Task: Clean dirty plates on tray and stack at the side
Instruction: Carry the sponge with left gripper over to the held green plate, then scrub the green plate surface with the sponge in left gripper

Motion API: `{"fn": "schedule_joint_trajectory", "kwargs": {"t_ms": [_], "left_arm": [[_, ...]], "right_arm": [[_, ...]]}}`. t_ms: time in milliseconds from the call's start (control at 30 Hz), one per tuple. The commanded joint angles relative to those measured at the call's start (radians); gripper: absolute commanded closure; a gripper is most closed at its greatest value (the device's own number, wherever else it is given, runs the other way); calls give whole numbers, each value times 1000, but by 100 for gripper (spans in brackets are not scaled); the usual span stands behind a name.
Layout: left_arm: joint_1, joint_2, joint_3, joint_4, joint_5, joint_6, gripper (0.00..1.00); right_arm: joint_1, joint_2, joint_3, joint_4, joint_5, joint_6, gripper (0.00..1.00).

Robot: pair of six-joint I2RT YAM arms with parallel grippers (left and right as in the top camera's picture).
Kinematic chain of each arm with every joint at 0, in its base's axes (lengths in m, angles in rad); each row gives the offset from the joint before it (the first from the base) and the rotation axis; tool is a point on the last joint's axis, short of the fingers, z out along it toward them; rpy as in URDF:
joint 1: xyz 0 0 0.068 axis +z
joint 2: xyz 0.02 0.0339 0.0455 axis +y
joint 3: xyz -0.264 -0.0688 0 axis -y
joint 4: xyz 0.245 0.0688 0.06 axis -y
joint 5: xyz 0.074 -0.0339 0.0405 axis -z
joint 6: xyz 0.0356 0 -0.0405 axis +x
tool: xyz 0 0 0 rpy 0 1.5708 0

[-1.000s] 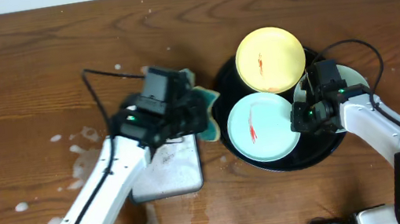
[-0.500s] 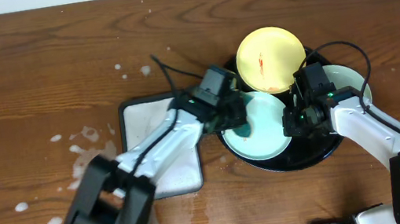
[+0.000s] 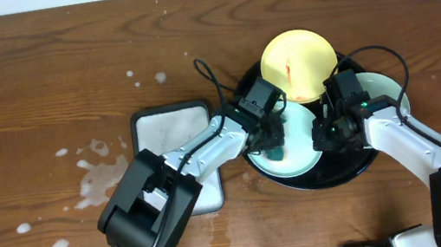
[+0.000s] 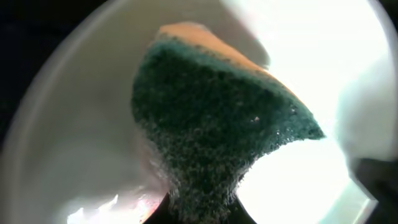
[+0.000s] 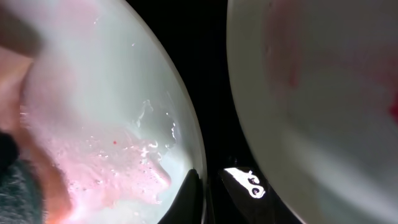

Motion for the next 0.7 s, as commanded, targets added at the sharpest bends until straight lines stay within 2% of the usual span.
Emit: {"fn": "schedule_joint_trajectory", "kwargs": {"t_ms": [0,133,233,300,467,667], "left_arm": [[23,44,-29,-133,-292,32,92],[24,44,25,-220,-340,36,92],[24,44,64,-224,-326,29,92],[24,45,76,-176,-258,20,92],[15,68,76,46,35,-22,92],[-31,146,76,171,174,-48,91]], "right_arm": [[14,1,0,-4,-10,-2,99],[14,1,0,-8,6,-2,99],[14,1,0,-19,17,-2,99],[14,1,0,-24,17,-3,99],[14,1,0,-22,17,-3,99],[14,1,0,-22,17,-3,99]]}}
